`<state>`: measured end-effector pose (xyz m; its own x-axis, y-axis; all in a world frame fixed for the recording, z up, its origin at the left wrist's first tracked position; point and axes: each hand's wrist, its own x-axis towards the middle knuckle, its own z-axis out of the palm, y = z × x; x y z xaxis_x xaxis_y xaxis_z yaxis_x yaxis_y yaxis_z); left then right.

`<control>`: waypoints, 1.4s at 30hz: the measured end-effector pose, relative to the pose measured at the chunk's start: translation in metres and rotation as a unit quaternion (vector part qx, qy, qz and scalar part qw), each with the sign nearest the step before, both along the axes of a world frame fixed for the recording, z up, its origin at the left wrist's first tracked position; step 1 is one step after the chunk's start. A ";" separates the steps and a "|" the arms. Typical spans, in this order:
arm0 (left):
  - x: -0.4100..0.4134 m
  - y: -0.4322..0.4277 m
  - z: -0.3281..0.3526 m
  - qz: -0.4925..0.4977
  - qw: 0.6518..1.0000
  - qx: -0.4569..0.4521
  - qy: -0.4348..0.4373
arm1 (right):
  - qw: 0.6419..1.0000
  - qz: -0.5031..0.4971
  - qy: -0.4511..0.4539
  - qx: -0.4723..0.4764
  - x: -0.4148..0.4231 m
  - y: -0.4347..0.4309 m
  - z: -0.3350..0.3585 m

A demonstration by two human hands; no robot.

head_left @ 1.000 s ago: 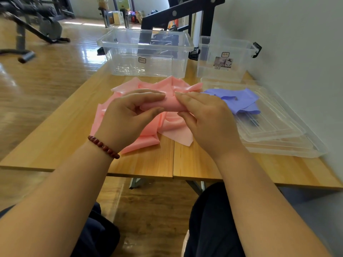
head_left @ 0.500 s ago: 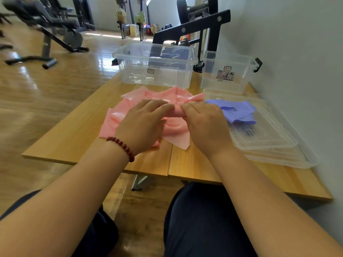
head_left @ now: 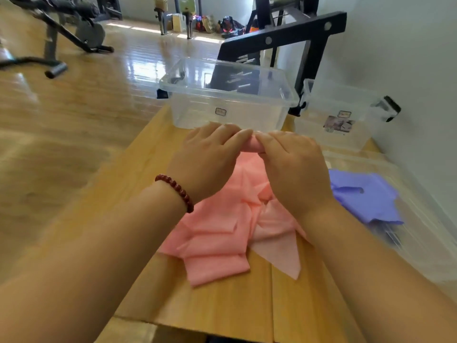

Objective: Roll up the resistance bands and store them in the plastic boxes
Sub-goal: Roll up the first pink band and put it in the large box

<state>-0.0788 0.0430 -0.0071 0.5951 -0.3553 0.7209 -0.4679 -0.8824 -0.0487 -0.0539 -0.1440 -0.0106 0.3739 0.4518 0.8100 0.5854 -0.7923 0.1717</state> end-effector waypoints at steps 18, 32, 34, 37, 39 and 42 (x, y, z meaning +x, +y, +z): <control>0.095 0.063 0.037 0.035 0.991 -0.010 0.132 | 0.989 -0.109 0.096 -0.019 0.079 0.047 0.030; 0.169 0.093 0.099 0.086 0.914 0.072 0.391 | 0.953 -0.185 0.240 -0.027 0.124 0.060 0.111; 0.181 0.094 0.097 0.091 0.902 0.075 0.416 | 0.947 -0.192 0.258 -0.027 0.130 0.063 0.114; 0.195 0.095 0.098 0.097 0.882 0.078 0.454 | 0.941 -0.206 0.268 -0.032 0.141 0.068 0.121; 0.198 0.097 0.098 0.090 0.871 0.085 0.476 | 0.938 -0.212 0.271 -0.035 0.147 0.072 0.126; 0.202 0.100 0.098 0.086 0.855 0.093 0.503 | 0.939 -0.210 0.269 -0.036 0.157 0.078 0.131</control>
<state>0.1230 0.1430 0.0908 0.9360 -0.2531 -0.2447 -0.2198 -0.9631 0.1556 0.1030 -0.0659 0.1208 0.8777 0.2190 0.4262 0.2409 -0.9705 0.0026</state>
